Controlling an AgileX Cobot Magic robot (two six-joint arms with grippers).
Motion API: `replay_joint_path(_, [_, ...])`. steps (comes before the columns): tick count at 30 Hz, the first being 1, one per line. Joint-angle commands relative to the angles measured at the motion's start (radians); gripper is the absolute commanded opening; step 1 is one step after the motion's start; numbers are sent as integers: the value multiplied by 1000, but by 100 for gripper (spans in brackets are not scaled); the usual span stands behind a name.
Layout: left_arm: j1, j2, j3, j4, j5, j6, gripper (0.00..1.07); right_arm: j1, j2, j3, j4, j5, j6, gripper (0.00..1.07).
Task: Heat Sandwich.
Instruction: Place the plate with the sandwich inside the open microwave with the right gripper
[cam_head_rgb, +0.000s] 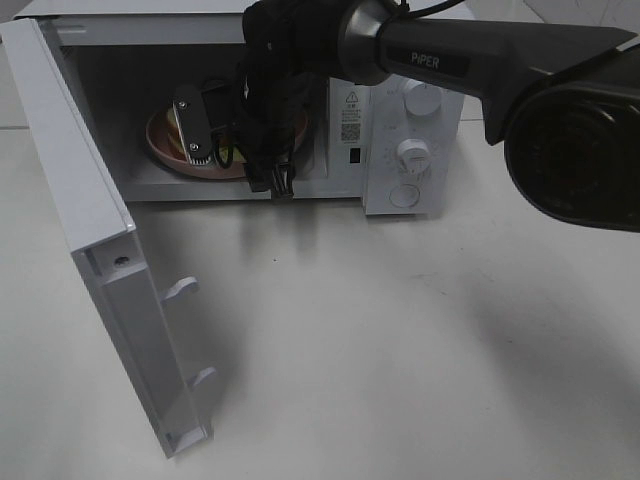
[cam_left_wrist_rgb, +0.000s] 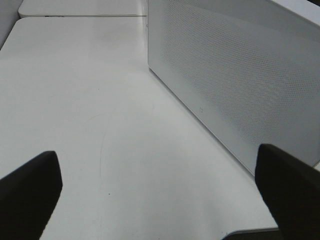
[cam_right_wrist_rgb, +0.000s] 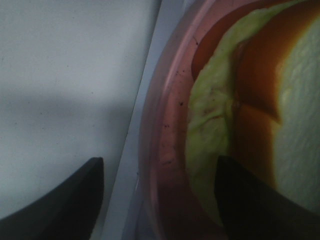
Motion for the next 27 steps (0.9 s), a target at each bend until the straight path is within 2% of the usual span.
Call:
replay_joint_path(1, [0, -25, 2, 0, -12, 2, 103, 0, -40, 32, 21, -10, 38, 72])
replay_joint_path(6, [0, -25, 2, 0, -12, 2, 103, 0, -90, 121, 19, -20, 46, 78])
replay_joint_path(17, [0, -25, 2, 0, -12, 2, 103, -1, -234, 326, 17, -82, 80, 77])
replay_joint_path(27, [0, -25, 2, 0, -12, 2, 103, -1, -327, 447, 15, -85, 125, 76])
